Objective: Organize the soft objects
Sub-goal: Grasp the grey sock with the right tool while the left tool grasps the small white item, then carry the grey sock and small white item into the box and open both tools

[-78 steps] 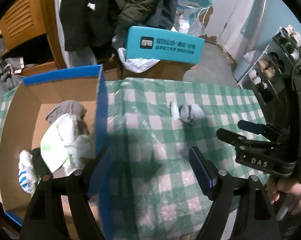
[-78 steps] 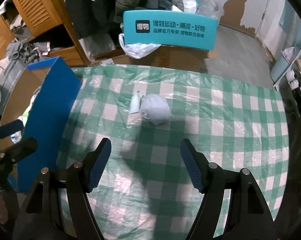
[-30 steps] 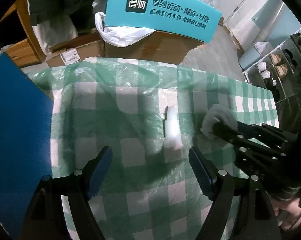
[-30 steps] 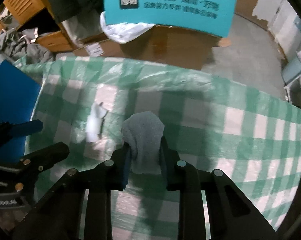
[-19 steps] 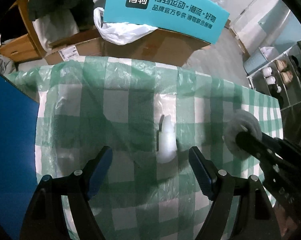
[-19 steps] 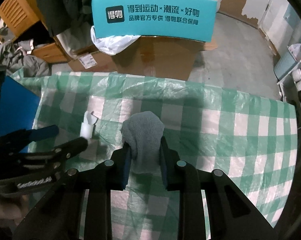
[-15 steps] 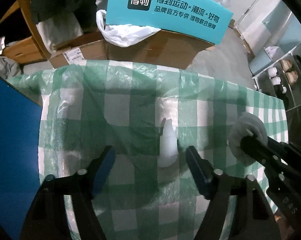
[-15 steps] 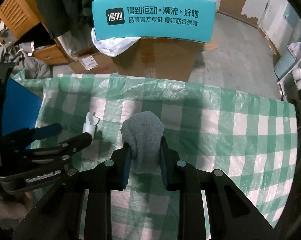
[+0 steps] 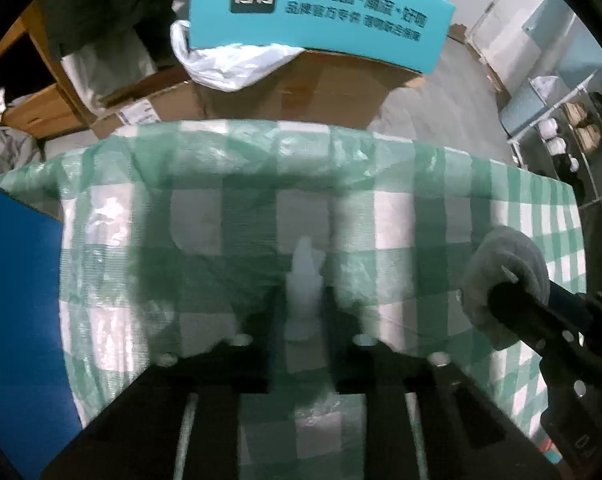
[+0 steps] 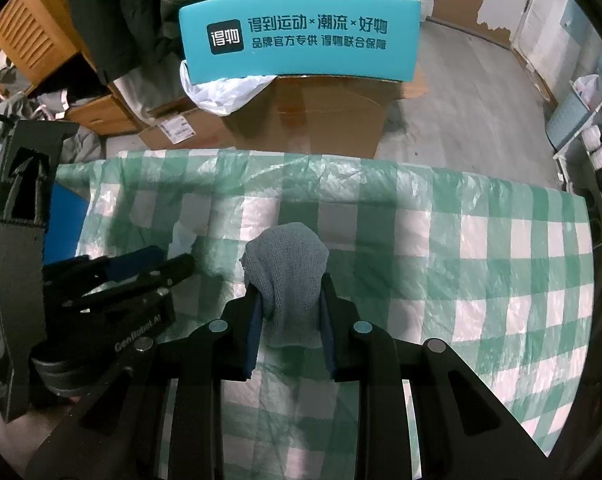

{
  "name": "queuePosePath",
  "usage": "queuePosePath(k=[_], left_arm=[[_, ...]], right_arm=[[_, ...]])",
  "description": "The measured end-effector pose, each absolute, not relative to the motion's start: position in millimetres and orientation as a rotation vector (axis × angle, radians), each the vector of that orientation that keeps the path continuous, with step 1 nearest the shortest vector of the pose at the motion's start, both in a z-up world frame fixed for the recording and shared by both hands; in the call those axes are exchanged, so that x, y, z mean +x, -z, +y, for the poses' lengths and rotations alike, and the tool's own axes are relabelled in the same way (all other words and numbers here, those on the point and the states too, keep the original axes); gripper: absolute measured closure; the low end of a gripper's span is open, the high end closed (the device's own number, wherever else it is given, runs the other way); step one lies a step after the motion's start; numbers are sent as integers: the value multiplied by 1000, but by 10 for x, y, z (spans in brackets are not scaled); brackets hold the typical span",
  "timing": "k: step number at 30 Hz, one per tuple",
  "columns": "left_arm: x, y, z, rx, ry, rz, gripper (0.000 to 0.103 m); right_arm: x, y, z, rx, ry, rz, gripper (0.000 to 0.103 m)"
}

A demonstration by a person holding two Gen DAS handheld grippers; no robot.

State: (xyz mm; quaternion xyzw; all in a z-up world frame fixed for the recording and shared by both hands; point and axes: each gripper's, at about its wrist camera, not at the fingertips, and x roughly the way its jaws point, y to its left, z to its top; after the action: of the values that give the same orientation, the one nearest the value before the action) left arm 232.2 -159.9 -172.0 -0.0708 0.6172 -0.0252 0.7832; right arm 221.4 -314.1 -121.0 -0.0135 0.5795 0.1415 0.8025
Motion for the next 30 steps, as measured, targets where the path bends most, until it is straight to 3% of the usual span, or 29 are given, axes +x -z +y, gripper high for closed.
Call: queuePosePath(k=[30], left_arm=[[1875, 1003, -1519, -101, 142, 1180, 91]], right_arm=[[1875, 765, -3031, -47, -374, 1180, 79]])
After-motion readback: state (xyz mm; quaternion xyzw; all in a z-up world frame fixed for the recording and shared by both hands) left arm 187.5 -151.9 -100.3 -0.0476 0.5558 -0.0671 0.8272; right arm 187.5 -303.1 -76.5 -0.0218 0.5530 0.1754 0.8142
